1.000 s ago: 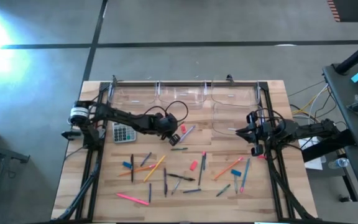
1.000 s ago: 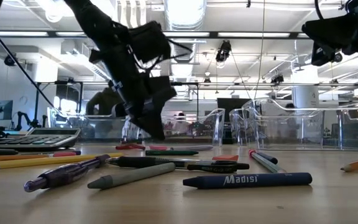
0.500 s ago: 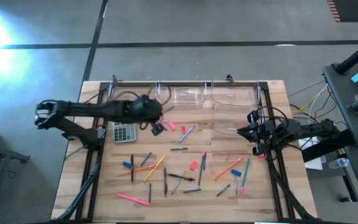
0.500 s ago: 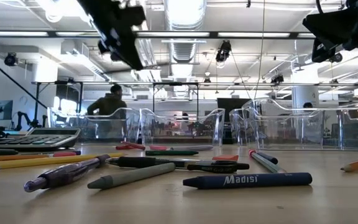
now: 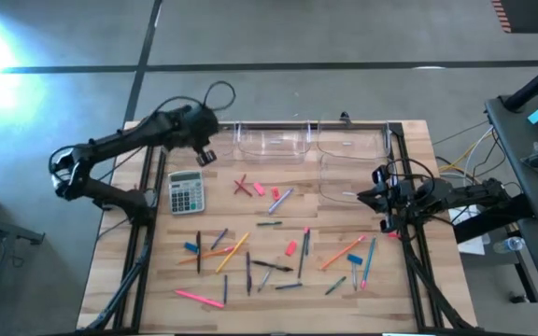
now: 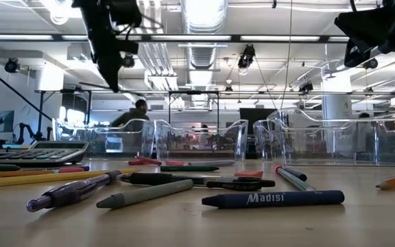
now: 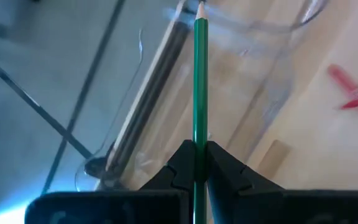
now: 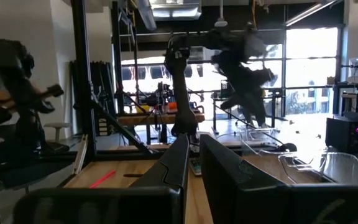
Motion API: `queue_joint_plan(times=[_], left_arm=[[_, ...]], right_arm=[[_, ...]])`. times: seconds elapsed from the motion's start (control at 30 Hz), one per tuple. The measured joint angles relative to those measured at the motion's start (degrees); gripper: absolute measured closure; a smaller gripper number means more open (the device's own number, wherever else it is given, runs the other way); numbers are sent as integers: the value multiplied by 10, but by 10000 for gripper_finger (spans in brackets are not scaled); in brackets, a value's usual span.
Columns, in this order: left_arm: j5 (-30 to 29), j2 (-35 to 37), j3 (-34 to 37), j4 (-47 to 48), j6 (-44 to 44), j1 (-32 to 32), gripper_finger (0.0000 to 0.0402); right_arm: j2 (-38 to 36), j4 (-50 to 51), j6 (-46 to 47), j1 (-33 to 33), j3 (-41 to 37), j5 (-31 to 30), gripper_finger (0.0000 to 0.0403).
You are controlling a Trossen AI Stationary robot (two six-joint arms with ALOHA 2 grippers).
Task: Sort crayons/erasers/pens/pencils in bins
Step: Put the green pencil into the top left transparent bin
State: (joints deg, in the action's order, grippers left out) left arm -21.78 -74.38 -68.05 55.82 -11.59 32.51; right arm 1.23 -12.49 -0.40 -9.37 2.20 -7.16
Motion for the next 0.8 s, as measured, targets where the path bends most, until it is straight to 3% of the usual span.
queue_joint_plan(times=[0.1,0.3,0.8], left_arm=[[49,-26,2,-4,-11,48,397],[53,-84,10,-34,-40,101,397],[98,-179,20,-132,-97,155,397]], right_arm=[[0,1,-2,0,0,0,371],[0,2,-1,0,0,0,371],[0,2,24,0,0,0,371]])
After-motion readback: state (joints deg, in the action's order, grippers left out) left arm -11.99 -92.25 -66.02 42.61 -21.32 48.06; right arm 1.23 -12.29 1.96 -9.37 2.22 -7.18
